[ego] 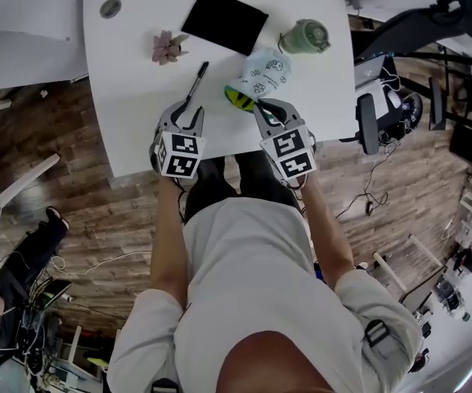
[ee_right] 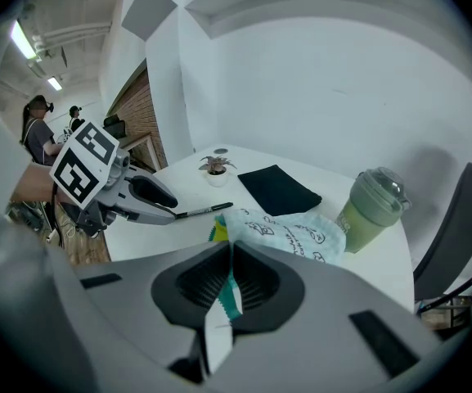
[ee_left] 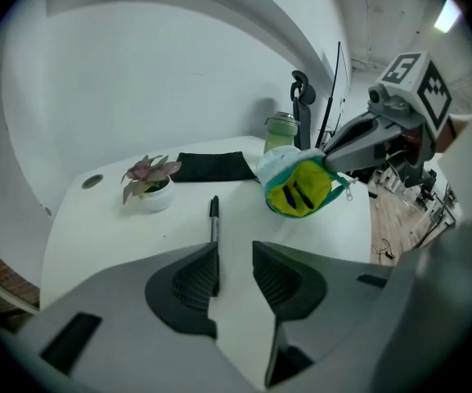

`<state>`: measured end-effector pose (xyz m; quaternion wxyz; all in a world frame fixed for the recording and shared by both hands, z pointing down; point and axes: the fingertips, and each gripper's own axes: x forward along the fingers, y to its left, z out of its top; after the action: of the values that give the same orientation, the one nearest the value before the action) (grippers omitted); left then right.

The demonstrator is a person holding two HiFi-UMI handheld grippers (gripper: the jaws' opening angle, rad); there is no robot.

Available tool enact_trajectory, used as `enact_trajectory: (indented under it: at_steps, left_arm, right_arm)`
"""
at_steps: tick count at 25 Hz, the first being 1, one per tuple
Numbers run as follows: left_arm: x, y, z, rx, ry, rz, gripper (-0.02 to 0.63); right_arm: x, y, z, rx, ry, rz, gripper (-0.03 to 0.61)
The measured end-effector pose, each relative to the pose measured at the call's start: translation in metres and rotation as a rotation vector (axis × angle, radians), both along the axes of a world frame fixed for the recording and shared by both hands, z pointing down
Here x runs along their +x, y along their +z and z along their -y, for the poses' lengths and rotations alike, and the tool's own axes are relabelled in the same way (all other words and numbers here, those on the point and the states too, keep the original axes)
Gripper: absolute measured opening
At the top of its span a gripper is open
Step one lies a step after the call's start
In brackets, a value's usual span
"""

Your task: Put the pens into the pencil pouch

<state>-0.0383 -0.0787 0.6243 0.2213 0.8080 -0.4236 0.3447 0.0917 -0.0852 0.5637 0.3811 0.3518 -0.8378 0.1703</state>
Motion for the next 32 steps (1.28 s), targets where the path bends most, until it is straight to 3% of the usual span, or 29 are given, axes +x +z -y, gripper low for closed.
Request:
enact_trajectory:
  at_steps: [11,24,32]
  left_arm:
    - [-0.023,0.031,0.001,-0.042,0.003,0.081,0.114]
    - [-0.022,0.039,-0.004,-0.099,0.022,0.015,0.038]
    - [-0.025,0.013,-0.012,-0.064,0.04,-0.009,0.037]
  right_arm:
    - [-0.004,0.002,0.0,-0.006,0.006,-0.012,0.015]
    - [-0.002,0.002,0.0,-0.002,0.015,-0.019,0.015]
    - [-0.004,0.0,0.003,0.006,0.028,-0.012,0.015]
